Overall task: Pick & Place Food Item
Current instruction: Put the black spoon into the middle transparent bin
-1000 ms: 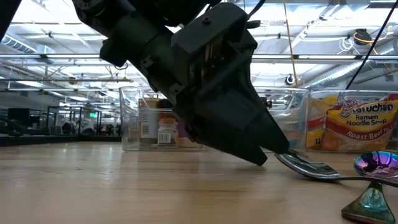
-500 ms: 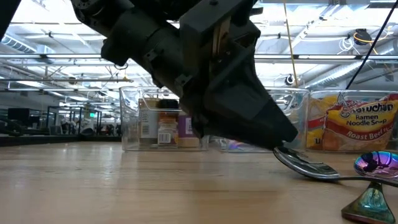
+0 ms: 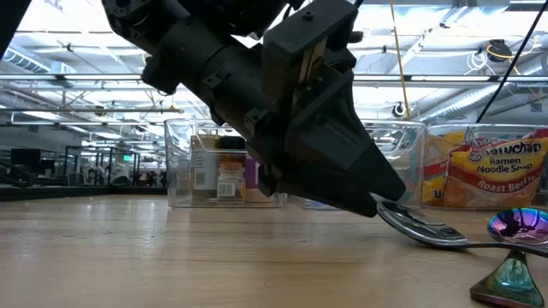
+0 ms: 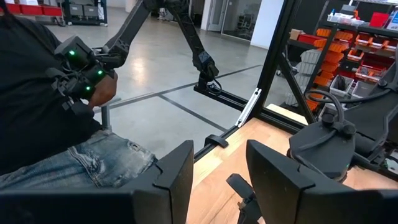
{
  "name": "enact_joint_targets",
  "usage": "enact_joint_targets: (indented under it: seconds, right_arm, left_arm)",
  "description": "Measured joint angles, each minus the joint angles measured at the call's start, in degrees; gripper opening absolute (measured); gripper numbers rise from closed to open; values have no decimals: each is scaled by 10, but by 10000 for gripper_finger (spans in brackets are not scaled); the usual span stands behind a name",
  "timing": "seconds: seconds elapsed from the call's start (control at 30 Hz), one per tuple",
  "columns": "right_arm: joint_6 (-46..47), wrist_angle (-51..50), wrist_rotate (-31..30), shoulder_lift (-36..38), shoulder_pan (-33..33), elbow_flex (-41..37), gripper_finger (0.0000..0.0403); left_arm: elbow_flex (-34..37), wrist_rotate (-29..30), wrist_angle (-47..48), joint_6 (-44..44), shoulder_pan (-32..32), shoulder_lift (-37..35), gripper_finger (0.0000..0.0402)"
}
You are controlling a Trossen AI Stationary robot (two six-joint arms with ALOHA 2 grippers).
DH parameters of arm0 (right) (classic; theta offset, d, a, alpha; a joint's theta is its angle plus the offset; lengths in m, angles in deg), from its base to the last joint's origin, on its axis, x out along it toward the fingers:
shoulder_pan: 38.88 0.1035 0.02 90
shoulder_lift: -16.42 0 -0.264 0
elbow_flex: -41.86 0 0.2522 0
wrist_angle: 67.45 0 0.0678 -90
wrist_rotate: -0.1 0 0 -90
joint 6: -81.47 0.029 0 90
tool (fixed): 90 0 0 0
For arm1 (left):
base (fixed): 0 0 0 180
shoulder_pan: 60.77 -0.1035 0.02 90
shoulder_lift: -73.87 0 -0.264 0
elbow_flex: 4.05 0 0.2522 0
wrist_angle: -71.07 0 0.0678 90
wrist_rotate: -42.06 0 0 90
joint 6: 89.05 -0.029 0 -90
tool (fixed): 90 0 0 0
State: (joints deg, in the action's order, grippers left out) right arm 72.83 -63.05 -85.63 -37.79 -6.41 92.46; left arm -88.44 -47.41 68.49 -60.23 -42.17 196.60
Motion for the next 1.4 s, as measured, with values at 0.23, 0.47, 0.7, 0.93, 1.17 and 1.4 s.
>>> enact_joint_targets:
  seconds: [0.23,0.47,0.7,0.93,1.17,1.4]
  right_arm:
    - [0,0,0,0,0,0,138]
    - [0,0,0,0,0,0,135]
    - [0,0,0,0,0,0,134]
    - [0,0,0,0,0,0,134]
    - [0,0,0,0,0,0,133]
    - [0,-2,0,0,0,0,132]
  left_arm:
    - [0,-3,13,-14,3,0,186]
    - [0,-5,15,-32,7,0,127]
    - [0,-5,16,-33,-2,0,52]
    - [0,-5,17,-50,-12,0,8]
    - [0,-5,30,-104,-12,0,4]
    - [0,8,28,-137,-13,0,3]
